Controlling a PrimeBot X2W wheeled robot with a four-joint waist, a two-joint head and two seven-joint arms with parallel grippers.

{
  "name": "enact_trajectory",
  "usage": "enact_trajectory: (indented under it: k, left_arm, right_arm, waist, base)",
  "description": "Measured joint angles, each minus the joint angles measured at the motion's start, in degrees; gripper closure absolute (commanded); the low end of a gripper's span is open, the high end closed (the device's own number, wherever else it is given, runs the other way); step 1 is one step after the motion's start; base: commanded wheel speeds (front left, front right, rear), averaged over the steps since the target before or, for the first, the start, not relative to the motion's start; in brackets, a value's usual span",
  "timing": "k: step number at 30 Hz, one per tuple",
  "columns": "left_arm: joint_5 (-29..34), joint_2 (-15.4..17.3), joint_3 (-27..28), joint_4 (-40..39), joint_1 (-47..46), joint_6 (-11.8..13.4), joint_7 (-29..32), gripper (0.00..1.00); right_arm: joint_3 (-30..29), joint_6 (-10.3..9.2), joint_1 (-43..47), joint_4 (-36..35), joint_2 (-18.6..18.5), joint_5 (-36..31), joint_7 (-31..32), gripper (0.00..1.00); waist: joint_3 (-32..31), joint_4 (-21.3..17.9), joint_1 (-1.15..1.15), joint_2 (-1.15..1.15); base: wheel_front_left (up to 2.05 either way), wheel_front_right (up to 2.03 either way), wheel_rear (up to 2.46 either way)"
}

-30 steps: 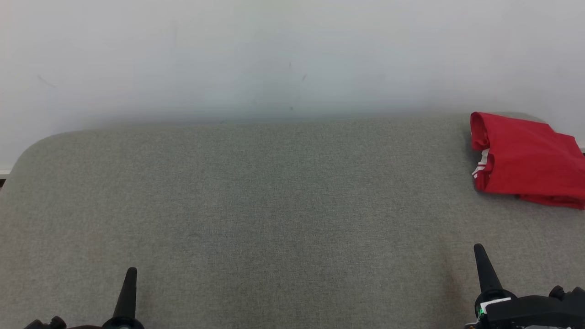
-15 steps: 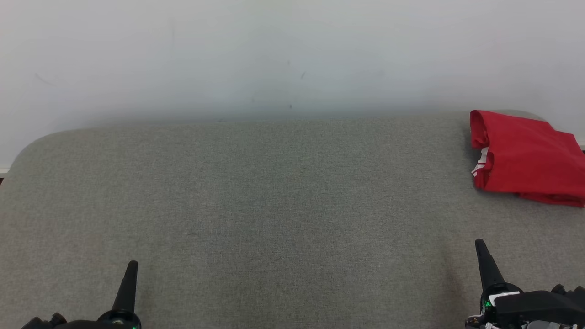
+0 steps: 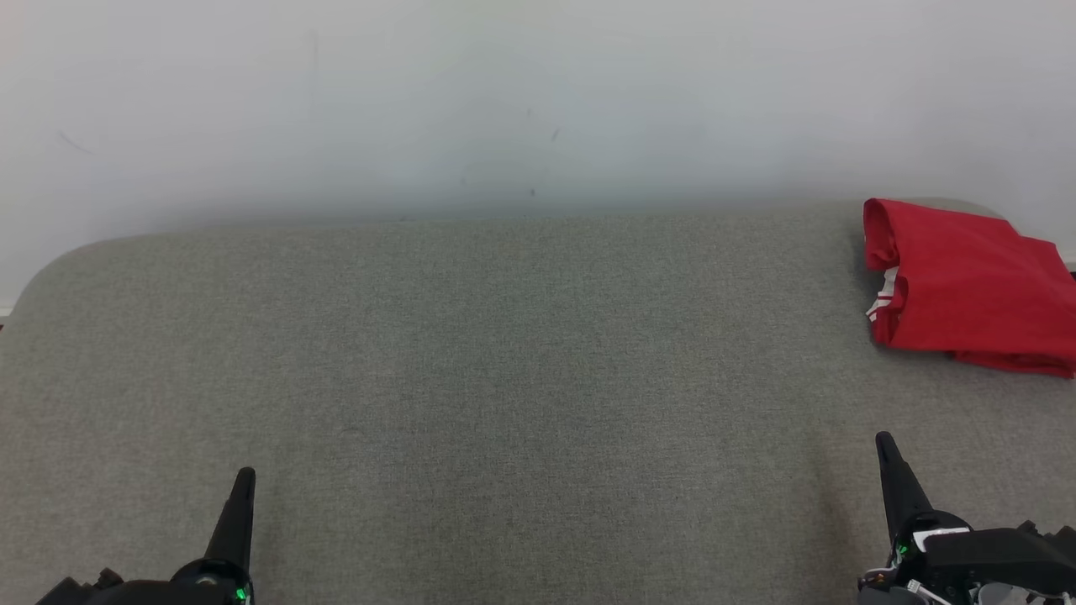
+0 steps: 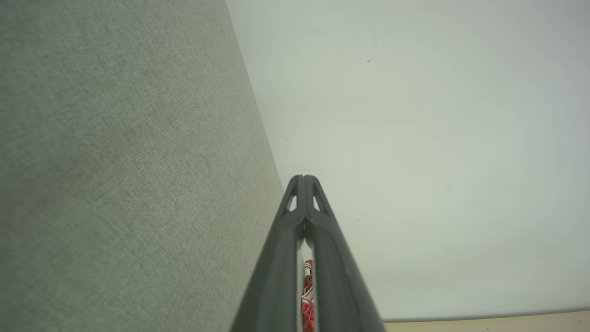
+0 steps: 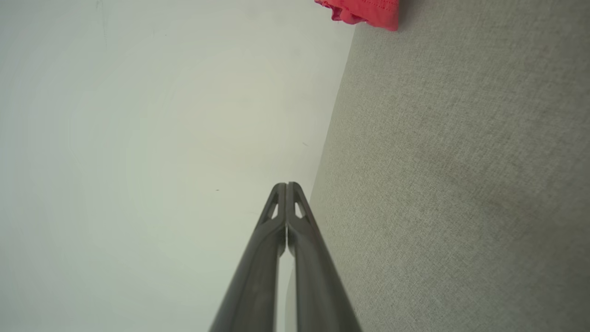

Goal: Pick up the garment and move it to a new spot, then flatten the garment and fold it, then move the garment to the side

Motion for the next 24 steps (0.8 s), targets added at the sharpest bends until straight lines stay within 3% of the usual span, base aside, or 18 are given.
enact_trajectory:
  k: [24]
  left_arm:
    - [-9.4,-0.3,0.4,0.2,-1.5,0.0,2.5,1.00]
  right_arm:
    - [-1.6,0.00,-1.3,0.3,0.6,9.1,2.7,1.00]
  waist:
    - [0.6,-0.3,0.00,0.00]
  base:
    - [0.00,0.00,0.00]
